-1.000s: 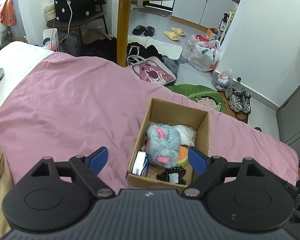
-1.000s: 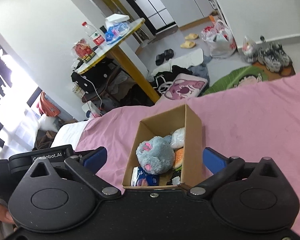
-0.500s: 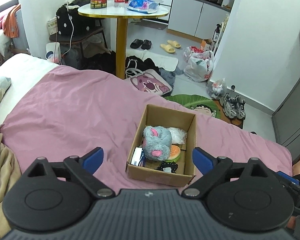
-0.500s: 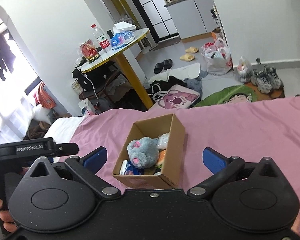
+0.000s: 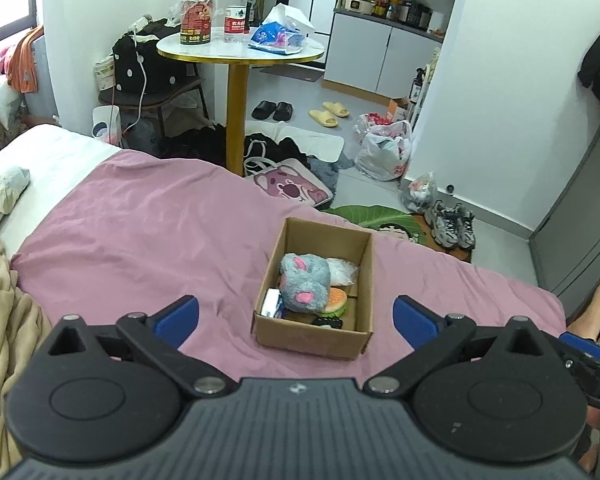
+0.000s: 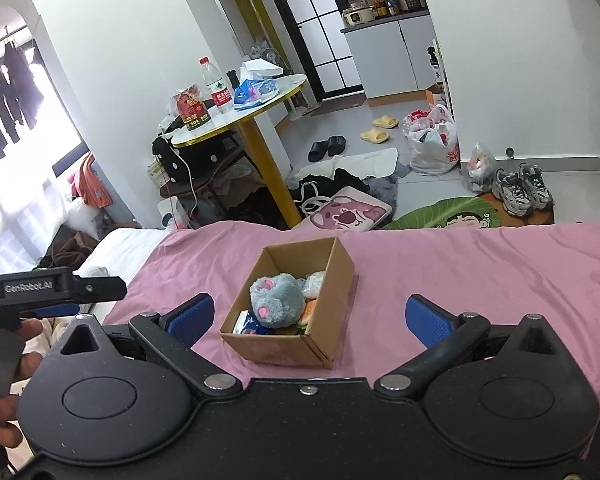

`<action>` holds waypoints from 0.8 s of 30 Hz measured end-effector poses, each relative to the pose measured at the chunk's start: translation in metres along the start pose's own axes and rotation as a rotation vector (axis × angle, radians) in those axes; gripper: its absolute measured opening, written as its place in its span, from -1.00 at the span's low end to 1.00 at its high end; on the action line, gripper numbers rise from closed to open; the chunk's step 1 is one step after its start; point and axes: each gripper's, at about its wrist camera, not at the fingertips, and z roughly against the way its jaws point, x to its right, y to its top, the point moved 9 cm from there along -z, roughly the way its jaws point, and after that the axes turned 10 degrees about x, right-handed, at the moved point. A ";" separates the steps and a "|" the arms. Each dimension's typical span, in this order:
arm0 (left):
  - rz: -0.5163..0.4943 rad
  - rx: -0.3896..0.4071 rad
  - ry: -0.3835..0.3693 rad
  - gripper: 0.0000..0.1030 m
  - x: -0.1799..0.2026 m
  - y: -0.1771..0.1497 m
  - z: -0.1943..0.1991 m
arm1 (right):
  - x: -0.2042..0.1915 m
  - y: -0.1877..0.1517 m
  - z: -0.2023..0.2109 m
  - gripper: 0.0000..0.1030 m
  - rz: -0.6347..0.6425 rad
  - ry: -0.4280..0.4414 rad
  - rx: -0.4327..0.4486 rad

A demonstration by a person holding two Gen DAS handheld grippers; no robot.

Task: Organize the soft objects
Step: 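Lift both open tools away from the box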

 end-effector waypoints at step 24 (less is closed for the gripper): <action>-0.024 0.055 0.055 0.99 -0.009 -0.010 0.053 | -0.002 0.002 0.040 1.00 0.055 0.006 0.040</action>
